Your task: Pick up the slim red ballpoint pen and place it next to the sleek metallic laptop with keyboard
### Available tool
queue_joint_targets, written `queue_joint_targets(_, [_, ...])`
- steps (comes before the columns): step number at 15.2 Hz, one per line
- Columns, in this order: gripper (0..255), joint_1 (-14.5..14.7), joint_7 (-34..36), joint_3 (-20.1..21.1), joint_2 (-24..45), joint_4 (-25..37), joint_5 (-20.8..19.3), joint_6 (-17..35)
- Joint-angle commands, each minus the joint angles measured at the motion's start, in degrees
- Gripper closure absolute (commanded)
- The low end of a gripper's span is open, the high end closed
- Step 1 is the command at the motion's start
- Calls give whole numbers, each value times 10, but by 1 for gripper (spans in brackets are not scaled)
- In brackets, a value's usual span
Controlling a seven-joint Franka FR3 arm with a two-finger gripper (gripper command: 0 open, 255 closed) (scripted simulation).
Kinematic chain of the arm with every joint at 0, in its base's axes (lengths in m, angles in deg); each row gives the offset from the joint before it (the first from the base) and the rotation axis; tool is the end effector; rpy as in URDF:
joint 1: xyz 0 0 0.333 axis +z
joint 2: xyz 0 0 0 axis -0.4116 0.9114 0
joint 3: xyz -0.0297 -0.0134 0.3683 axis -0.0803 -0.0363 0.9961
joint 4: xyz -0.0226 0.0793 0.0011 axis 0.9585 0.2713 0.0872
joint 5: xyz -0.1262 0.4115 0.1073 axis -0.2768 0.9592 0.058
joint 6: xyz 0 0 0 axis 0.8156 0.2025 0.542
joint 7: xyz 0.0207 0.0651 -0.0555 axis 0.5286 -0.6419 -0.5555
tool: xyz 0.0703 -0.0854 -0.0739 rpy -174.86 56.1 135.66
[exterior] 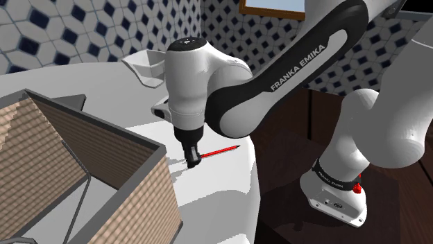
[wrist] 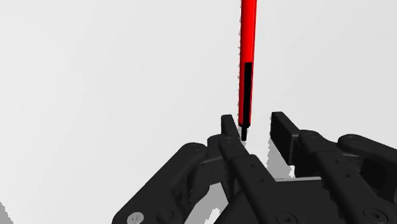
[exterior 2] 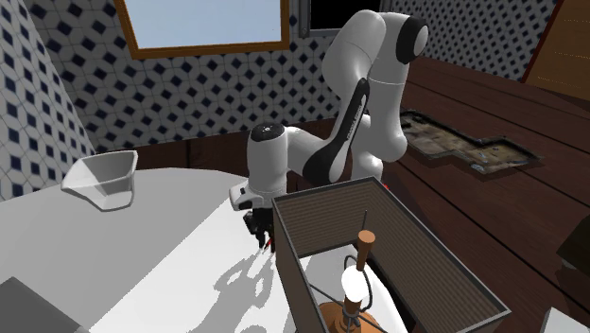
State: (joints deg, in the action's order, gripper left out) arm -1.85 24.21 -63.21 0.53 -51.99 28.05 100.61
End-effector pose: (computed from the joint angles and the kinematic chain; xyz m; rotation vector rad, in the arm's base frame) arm 0.3905 0.3362 0.3290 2.7008 1.5765 0.0851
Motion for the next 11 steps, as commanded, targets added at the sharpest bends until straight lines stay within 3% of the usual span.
queue_joint_targets(1, [255, -3, 1, -3, 6, -1, -2, 4])
queue_joint_targets(5, [255, -4, -2, -4, 2, -2, -1, 1])
queue_joint_targets(11, [255, -3, -13, -6, -30, 16, 12, -48])
